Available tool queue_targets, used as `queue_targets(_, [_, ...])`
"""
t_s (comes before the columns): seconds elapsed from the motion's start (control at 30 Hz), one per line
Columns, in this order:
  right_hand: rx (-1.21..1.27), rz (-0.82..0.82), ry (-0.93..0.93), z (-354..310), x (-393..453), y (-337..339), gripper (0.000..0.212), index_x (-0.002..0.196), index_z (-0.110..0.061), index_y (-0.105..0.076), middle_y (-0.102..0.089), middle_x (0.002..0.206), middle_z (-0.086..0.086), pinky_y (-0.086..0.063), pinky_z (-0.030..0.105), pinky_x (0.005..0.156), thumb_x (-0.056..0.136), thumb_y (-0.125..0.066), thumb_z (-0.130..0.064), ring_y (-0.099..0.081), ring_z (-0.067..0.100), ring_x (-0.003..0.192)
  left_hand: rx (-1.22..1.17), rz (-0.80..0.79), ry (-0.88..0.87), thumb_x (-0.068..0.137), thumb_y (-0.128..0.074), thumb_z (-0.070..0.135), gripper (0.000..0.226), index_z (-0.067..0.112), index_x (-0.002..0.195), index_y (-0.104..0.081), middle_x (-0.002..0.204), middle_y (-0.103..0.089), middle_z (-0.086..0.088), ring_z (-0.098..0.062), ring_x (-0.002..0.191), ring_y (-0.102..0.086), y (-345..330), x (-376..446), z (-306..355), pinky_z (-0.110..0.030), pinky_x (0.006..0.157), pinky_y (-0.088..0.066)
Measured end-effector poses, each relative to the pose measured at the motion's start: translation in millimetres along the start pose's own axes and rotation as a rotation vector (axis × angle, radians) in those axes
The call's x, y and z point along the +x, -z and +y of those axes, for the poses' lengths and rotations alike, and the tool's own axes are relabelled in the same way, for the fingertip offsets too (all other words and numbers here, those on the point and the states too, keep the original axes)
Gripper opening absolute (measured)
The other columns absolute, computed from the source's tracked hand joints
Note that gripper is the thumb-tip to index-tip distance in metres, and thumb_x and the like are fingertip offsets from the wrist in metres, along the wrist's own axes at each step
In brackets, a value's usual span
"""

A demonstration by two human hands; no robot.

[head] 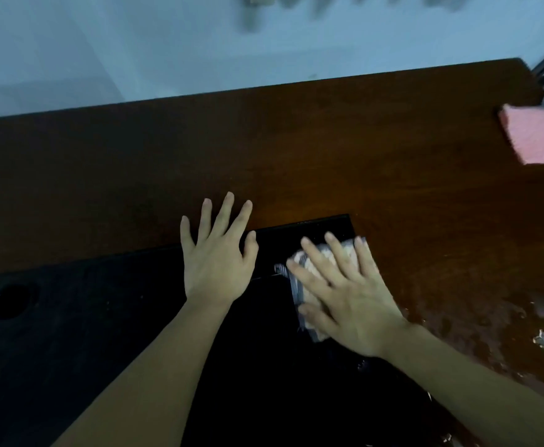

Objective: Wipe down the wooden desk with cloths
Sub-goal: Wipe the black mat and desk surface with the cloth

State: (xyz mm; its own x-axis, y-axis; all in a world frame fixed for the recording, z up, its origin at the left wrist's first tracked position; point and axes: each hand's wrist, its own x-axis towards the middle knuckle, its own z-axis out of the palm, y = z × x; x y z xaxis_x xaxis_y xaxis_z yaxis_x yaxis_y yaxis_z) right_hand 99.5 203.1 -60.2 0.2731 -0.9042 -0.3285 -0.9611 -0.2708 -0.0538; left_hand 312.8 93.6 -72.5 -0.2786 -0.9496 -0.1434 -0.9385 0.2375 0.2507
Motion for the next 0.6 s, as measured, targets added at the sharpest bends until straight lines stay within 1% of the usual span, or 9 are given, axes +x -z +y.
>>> queue_targets(0.03, [0.005,-0.022,0.031,0.3,-8.3,-4.7,0.066,0.162,-0.035,-0.011,-0.011,0.170,0.003,-0.012,0.066,0.118,0.104,-0.017,-0.065,-0.011,0.038,0.155,0.006,0.003,-0.001,0.106,-0.020,0.050,0.056,0.042,0.161,-0.013,0.170,0.000,0.011,-0.021,0.157,0.009,-0.9,-0.7,-0.1,-0.054,0.125,0.006])
queue_targets(0.1, [0.005,-0.027,0.050,9.1,-4.1,-4.3,0.066,0.162,-0.036,-0.010,-0.008,0.170,0.001,-0.007,0.064,0.118,0.103,-0.015,-0.067,-0.008,0.036,0.155,0.006,-0.008,-0.008,0.106,-0.019,0.050,0.056,0.042,0.161,-0.011,0.170,0.002,0.011,-0.021,0.156,0.011,-1.1,-0.6,-1.6,-0.054,0.124,0.007])
queue_targets(0.13, [0.001,-0.020,0.018,18.3,5.7,-0.3,0.068,0.162,-0.038,-0.005,-0.003,0.170,-0.001,-0.004,0.064,0.119,0.102,-0.009,-0.069,-0.004,0.035,0.155,0.002,-0.016,-0.007,0.106,-0.018,0.050,0.056,0.042,0.161,-0.010,0.170,0.003,0.011,-0.021,0.156,0.012,-0.3,-0.4,-0.6,-0.054,0.124,0.007])
queue_targets(0.23, [0.025,0.042,-0.196,52.1,54.4,12.2,0.073,0.153,-0.047,0.025,0.026,0.164,-0.009,0.008,0.061,0.121,0.086,0.020,-0.076,0.017,0.030,0.154,-0.001,-0.023,-0.007,0.106,-0.018,0.050,0.056,0.042,0.160,-0.008,0.170,0.004,0.011,-0.022,0.156,0.013,0.5,0.9,-1.0,-0.055,0.124,0.008])
queue_targets(0.27, [0.037,0.040,-0.261,62.8,71.9,18.6,0.073,0.151,-0.048,0.027,0.028,0.164,-0.009,0.010,0.060,0.121,0.085,0.021,-0.076,0.020,0.029,0.154,0.003,-0.018,-0.009,0.106,-0.018,0.050,0.056,0.042,0.160,-0.008,0.170,0.004,0.011,-0.022,0.156,0.013,0.3,0.9,-1.2,-0.055,0.124,0.007])
queue_targets(0.37, [0.070,0.026,-0.366,76.7,106.2,33.4,0.066,0.156,-0.045,0.018,0.020,0.168,-0.006,0.010,0.060,0.121,0.097,0.001,-0.069,0.017,0.029,0.155,0.002,0.000,-0.016,0.105,-0.018,0.050,0.056,0.042,0.161,-0.010,0.170,0.002,0.010,-0.023,0.157,0.011,-0.8,0.3,-1.1,-0.055,0.124,0.006])
queue_targets(0.43, [0.067,0.010,-0.389,65.3,102.9,34.9,0.065,0.157,-0.043,0.018,0.019,0.168,-0.005,0.008,0.061,0.121,0.098,0.001,-0.066,0.017,0.031,0.155,0.005,-0.008,-0.019,0.105,-0.018,0.050,0.057,0.042,0.161,-0.010,0.170,0.002,0.010,-0.023,0.157,0.011,0.0,0.4,-0.9,-0.056,0.124,0.006])
queue_targets(0.53, [-0.002,-0.009,-0.297,28.8,63.8,20.9,0.066,0.155,-0.040,0.026,0.025,0.167,-0.001,0.006,0.063,0.121,0.095,0.010,-0.065,0.018,0.034,0.154,-0.003,-0.025,-0.018,0.105,-0.017,0.050,0.056,0.042,0.161,-0.008,0.170,0.003,0.010,-0.023,0.156,0.012,1.3,1.1,0.1,-0.056,0.124,0.005])
queue_targets(0.6, [-0.006,0.026,-0.190,2.7,26.7,4.9,0.066,0.159,-0.038,0.015,0.015,0.169,0.001,0.000,0.066,0.121,0.099,0.004,-0.065,0.009,0.036,0.155,-0.004,-0.022,-0.018,0.106,-0.017,0.050,0.056,0.042,0.161,-0.008,0.170,0.004,0.010,-0.023,0.156,0.012,1.2,0.6,0.1,-0.056,0.124,0.006])
